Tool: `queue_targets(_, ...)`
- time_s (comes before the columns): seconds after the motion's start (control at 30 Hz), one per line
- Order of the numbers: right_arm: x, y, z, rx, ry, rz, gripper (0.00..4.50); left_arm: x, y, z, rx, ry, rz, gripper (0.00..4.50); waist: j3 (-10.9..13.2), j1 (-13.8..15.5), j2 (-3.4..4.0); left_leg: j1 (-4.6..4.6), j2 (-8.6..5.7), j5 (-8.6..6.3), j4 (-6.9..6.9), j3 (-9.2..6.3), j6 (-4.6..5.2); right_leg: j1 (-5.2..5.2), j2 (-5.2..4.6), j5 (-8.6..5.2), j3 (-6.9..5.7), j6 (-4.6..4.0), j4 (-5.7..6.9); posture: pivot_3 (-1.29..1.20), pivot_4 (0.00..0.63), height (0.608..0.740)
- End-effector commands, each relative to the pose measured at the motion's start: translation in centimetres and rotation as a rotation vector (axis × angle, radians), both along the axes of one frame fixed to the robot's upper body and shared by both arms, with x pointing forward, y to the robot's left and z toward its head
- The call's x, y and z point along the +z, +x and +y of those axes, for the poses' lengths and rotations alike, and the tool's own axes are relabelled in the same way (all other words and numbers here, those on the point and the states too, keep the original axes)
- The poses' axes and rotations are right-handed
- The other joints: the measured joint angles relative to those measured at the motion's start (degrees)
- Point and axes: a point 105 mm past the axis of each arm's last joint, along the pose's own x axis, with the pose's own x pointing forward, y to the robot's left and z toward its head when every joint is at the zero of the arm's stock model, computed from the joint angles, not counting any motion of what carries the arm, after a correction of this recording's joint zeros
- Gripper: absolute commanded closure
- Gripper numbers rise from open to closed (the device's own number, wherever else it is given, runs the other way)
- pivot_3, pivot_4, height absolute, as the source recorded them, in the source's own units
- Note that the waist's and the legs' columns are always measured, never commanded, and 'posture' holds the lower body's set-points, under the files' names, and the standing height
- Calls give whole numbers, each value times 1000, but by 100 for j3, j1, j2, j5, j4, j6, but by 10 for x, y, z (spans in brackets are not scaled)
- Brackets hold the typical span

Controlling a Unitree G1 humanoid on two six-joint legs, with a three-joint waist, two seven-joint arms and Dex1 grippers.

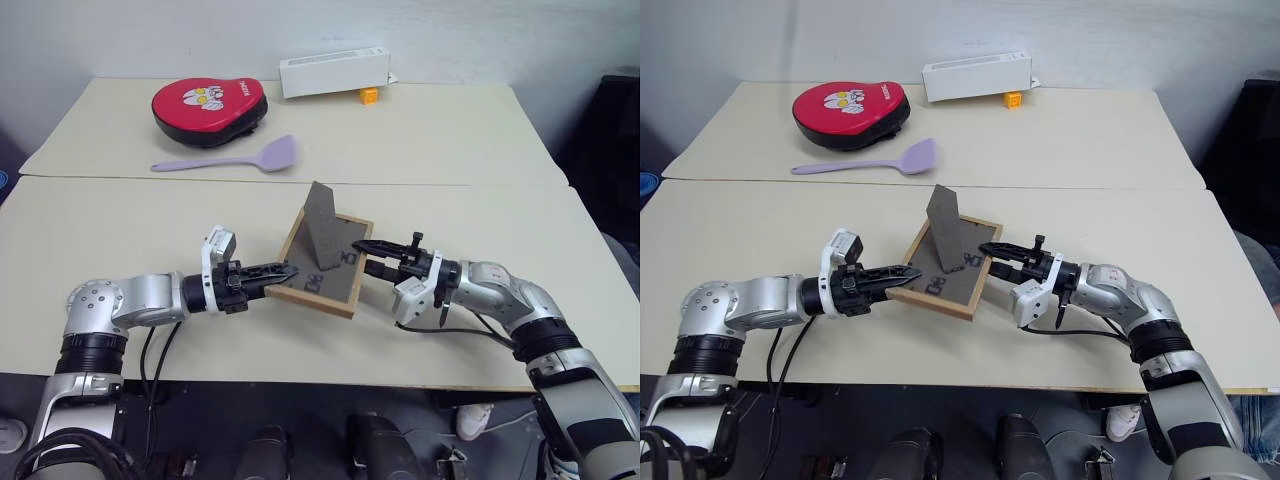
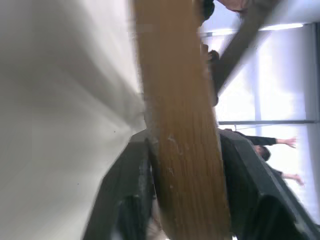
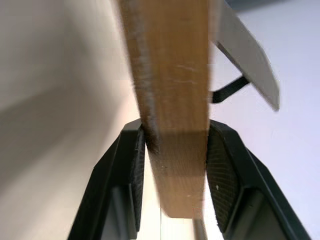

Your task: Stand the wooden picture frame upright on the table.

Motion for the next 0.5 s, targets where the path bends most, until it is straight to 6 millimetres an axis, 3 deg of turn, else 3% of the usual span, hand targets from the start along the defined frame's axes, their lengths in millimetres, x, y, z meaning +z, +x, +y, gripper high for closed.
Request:
queue_targets(0.03,26,-1,-3,16,77,-72,3272,22,-1,18,57,12,-85,1116,0,1,0,1,0,0,-1,0,0,0,0,0,1,0,0,0,150,740)
queue_targets(0.2,31,-6,-6,33,109,-62,3272,37,5,61,201,113,-163,1070,1,-27,1,0,2,0,-5,0,-1,-2,3,-2,1,-4,0,0,150,740)
queue_targets(0.33,41,-8,-13,25,231,49,3272,49,13,91,340,332,-571,1070,2,-26,3,0,1,0,-10,3,-1,1,5,-3,-1,-5,-8,0,150,740)
queue_targets(0.37,47,-1,-17,-16,369,234,3272,49,15,100,367,418,-749,1070,2,-23,4,0,1,0,-11,3,-1,1,5,-3,-1,-5,-8,0,150,740)
queue_targets(0.4,49,-3,-18,11,478,419,3272,45,14,104,345,511,-883,734,5,-2,8,0,3,0,-16,3,-1,4,6,-3,-3,-5,-16,0,150,740)
queue_targets(0.5,61,-11,-21,131,649,742,3272,34,2,101,223,596,-1101,0,9,30,16,1,8,0,-16,-3,-1,12,6,-3,-9,-6,-27,0,150,740)
